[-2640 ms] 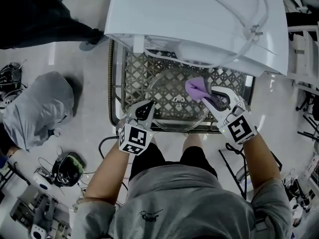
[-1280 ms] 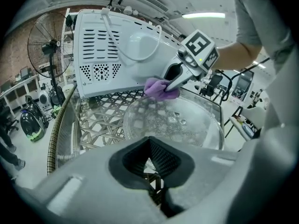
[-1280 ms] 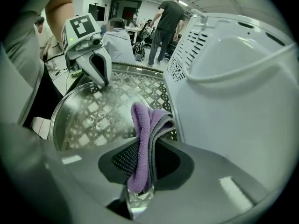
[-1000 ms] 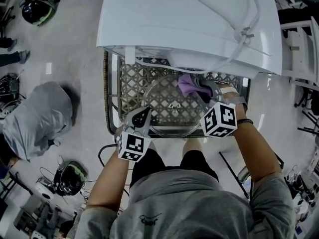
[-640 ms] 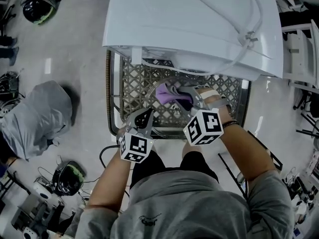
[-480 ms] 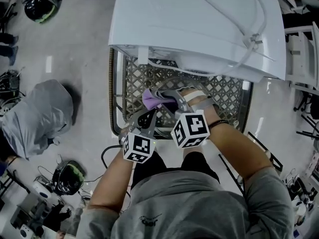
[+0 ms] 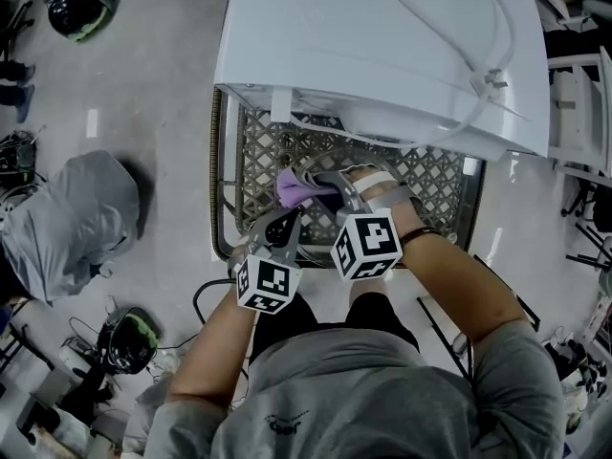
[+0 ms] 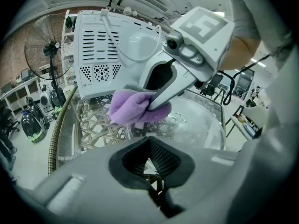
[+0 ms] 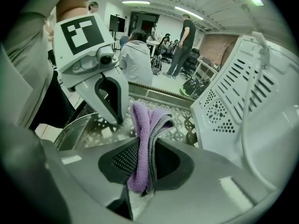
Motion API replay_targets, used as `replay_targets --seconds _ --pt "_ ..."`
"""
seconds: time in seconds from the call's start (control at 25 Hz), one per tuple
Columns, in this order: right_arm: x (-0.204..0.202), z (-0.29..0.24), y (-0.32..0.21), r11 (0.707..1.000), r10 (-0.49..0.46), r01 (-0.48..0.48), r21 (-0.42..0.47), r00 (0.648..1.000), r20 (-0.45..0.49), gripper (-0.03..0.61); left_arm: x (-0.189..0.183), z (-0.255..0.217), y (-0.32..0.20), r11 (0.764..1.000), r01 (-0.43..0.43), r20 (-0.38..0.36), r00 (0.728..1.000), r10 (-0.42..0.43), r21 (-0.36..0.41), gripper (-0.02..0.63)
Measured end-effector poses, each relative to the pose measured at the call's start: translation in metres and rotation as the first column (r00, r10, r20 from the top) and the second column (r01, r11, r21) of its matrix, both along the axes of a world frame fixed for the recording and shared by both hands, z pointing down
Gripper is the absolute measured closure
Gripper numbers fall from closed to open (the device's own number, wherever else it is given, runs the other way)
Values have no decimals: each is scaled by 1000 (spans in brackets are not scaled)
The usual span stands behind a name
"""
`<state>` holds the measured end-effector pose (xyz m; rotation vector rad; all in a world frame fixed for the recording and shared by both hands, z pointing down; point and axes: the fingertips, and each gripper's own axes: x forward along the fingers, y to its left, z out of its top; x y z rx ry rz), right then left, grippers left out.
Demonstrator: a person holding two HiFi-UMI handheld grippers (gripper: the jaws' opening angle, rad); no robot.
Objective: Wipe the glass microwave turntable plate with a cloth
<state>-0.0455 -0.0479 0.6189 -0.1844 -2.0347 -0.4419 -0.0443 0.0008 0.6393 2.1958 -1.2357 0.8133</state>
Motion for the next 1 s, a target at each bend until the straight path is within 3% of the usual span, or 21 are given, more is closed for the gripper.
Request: replay_targets --seconds 0.56,0.8,1.0 --pt "155 -11 -44 990 137 -127 64 971 -197 486 -5 -3 2 1000 1 -1 1000 -1 -5 615" --pt "158 -9 -45 988 151 -141 66 970 -192 486 -5 1 1 1000 2 -5 1000 -2 -6 615" --pt "106 -19 -23 993 117 -118 -21 990 -77 486 -5 1 0 1000 2 5 1000 -2 2 615"
